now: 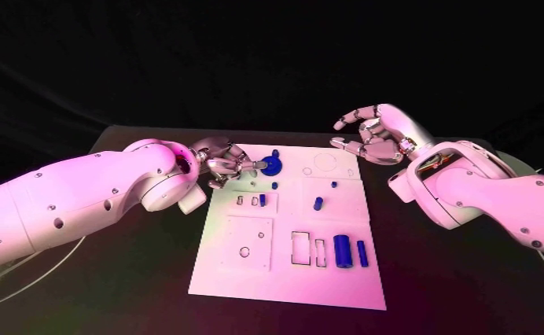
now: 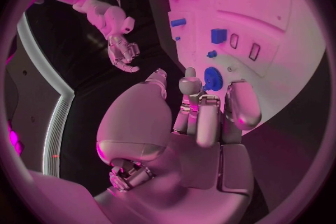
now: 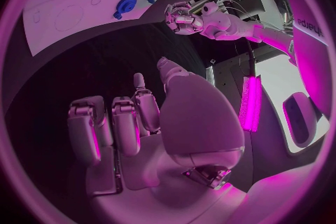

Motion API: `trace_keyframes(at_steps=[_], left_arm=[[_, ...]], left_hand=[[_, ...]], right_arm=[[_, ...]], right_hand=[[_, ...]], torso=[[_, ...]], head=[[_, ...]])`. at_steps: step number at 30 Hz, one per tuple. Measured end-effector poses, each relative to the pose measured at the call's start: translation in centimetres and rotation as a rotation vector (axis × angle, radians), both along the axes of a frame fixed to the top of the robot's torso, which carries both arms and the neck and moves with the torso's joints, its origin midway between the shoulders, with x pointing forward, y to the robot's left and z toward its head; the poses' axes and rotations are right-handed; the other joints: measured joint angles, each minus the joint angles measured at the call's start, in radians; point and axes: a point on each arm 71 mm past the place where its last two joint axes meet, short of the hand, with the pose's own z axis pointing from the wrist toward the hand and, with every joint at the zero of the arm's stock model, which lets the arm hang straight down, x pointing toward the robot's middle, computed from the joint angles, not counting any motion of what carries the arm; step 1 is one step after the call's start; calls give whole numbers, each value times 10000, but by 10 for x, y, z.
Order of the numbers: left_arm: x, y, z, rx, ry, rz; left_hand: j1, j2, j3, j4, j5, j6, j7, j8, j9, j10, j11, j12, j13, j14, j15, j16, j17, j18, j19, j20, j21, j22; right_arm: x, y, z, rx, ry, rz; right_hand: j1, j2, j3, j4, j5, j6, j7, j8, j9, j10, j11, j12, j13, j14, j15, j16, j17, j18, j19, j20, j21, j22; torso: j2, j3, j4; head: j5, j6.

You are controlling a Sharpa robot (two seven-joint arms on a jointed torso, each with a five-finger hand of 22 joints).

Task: Assemble the parts on the task board

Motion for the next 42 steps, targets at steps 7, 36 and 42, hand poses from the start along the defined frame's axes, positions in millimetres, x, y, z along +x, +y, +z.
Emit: trace_keyframes(at_steps=[7,36,42], left_arm=[[5,-17,-1,2018,161,-564],[19,-49,-11,5141,625,-1170],[19,-51,-14,5269,759,-1327]], left_hand=[[9,114,-340,8,0,-124,-124,554,694,150,-67,1230,1303,-1,-1,206,-1,-70,261,-54,473,869],[-320,258,-711,28,-95,-301,-160,927,1304,246,-104,1577,1703,33,-35,213,-3,-225,403,-56,710,1352],[-230,348,-711,28,-32,-372,-162,965,1373,245,-104,1577,1713,33,-35,213,-4,-225,402,-57,748,1399]], right_arm=[[4,-10,-1,119,266,-300],[8,-16,-5,96,694,-618],[9,-16,-5,88,720,-625]], right_hand=[[0,0,0,0,56,0,0,34,-1,0,0,0,-1,0,0,-39,-1,1,0,0,0,-1],[0,0,0,0,245,-1,0,73,7,-1,0,-1,-3,1,-1,-39,5,0,0,-1,0,4],[0,0,0,0,245,-1,0,73,6,-1,0,-1,-3,1,-1,-39,4,0,0,-1,0,4]], torso=[[-48,25,4],[-27,7,-1],[-27,8,1]], head=[[57,-62],[99,-229],[80,-247]])
